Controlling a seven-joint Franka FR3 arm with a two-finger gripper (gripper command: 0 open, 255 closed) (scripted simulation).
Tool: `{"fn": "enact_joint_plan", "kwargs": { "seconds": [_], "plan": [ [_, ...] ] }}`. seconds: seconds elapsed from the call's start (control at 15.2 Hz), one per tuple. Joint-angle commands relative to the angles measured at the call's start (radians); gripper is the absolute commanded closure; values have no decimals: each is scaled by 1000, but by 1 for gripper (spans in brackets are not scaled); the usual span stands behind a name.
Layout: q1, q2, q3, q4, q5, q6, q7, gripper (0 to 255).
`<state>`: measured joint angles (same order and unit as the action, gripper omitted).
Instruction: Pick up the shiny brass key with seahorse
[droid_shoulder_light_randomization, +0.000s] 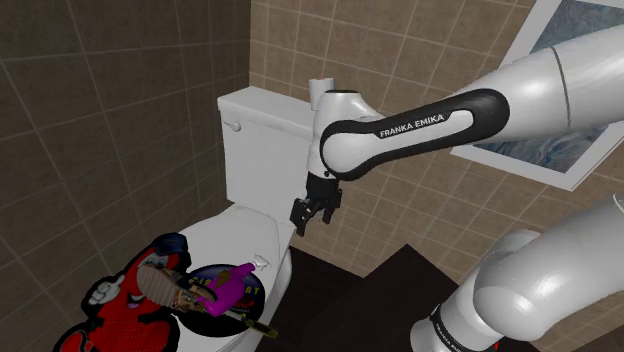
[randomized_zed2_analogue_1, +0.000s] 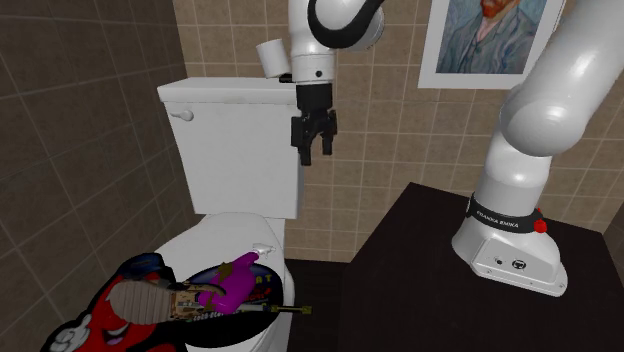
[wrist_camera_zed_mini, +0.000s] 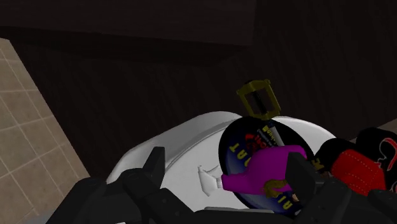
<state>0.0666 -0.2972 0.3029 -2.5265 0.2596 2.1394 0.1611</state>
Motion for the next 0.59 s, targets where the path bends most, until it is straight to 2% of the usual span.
{"fn": "enact_joint_plan", "kwargs": {
  "seconds": [0.0, 0.26, 0.53],
  "plan": [
    [1, 86, 26, 24, -4, 72, 40, 0],
    [6, 251, 62, 80, -37, 194, 125, 0],
    [24, 421, 75, 157, -100, 296, 222, 0]
  ]
}}
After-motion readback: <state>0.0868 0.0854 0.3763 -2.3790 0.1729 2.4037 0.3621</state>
